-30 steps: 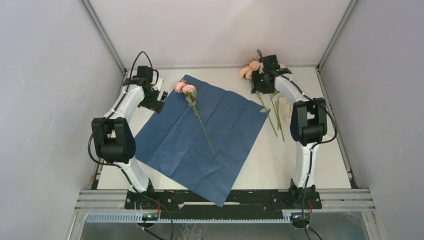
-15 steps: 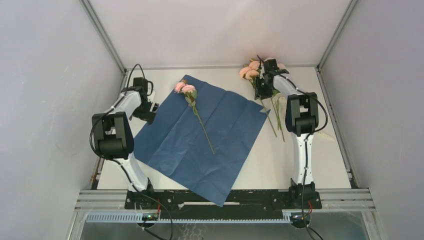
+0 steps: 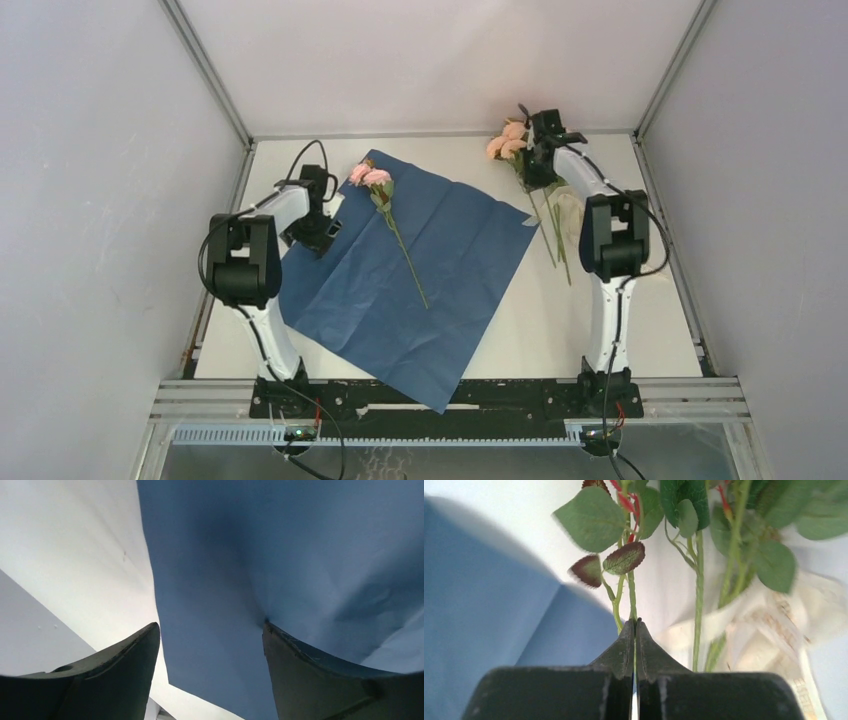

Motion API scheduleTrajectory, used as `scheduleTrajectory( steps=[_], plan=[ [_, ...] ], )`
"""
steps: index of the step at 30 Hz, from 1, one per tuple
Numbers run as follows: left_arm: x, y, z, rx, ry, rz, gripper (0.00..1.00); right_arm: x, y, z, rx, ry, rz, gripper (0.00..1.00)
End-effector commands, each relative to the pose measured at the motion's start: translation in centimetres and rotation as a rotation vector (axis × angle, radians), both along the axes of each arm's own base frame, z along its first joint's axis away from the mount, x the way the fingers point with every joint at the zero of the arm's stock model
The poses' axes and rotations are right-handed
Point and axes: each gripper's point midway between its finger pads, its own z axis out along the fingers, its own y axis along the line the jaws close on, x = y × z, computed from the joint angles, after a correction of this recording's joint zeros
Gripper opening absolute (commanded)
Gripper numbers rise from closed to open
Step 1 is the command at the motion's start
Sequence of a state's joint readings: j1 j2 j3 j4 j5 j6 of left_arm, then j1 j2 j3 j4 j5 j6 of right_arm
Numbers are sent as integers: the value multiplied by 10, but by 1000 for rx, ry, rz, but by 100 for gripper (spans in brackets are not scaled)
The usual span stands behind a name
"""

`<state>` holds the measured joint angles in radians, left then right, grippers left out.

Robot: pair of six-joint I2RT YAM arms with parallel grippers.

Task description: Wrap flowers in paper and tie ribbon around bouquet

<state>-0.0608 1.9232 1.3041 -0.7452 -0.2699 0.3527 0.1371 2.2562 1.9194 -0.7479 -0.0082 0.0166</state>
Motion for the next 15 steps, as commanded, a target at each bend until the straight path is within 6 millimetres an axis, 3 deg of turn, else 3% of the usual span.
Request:
scheduleTrajectory(
  steps=[1, 6, 9, 12, 15],
  plan=[
    [23, -23, -4, -91, -30, -36, 81, 5, 12, 157, 109, -394, -15, 0],
    [23, -18, 14, -83, -64, -43, 82, -23, 63, 213, 264, -552, 46, 0],
    [23, -16, 31, -130, -97, -26, 83, -44, 121, 228, 446, -593, 127, 0],
    [22, -13, 45, -171, -123, 2, 84, -60, 182, 222, 569, -570, 196, 0],
    [17, -13, 46, -186, -109, 9, 84, -64, 211, 199, 535, -507, 190, 0]
  ],
)
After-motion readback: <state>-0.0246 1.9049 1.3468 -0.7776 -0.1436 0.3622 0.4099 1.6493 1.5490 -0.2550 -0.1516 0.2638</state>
